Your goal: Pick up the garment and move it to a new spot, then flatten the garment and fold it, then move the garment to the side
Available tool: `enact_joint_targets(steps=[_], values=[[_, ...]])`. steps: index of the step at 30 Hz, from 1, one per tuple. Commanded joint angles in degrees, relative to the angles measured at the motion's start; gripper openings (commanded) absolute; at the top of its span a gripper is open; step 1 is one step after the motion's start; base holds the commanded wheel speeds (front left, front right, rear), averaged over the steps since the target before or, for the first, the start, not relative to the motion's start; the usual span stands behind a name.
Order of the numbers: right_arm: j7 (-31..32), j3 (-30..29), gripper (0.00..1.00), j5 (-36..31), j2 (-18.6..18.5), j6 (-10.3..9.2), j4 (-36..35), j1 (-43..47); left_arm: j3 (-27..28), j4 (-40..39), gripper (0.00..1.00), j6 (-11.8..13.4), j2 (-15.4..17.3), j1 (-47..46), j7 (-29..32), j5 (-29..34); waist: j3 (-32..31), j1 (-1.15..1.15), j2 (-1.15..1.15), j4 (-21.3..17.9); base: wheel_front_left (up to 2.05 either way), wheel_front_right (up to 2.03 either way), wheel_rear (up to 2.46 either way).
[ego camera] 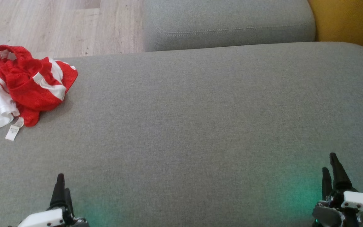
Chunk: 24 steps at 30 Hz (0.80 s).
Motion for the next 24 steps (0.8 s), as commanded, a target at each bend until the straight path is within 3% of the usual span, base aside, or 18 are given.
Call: enact_joint_targets(steps=[1, 14, 24], values=[[-0.5, 0.4, 1.0, -0.2, -0.1, 0.02, -2.1, -2.4, -0.2, -2.1, 1.0, 0.0, 0.1, -2.4, -0.4, 0.2, 0.0, 0.0, 0.0, 0.0, 0.0, 0.0, 0.0], [-2.5, 1.5, 1.0, -3.1, -0.1, 0.06, -3.0, -1.5, -1.3, -4.2, 1.0, 0.3, 0.2, -1.2, -2.4, 2.4, -0.6, 0.0, 0.0, 0.1, 0.0, 0.0, 0.0], [-4.4, 1.8, 1.0, -12.1, -0.2, 0.1, -5.1, -1.1, -2.7, -7.4, 1.0, 1.9, 0.2, -0.8, -4.3, 10.9, -1.2, 0.0, 0.0, 0.6, 0.0, 0.0, 0.0]])
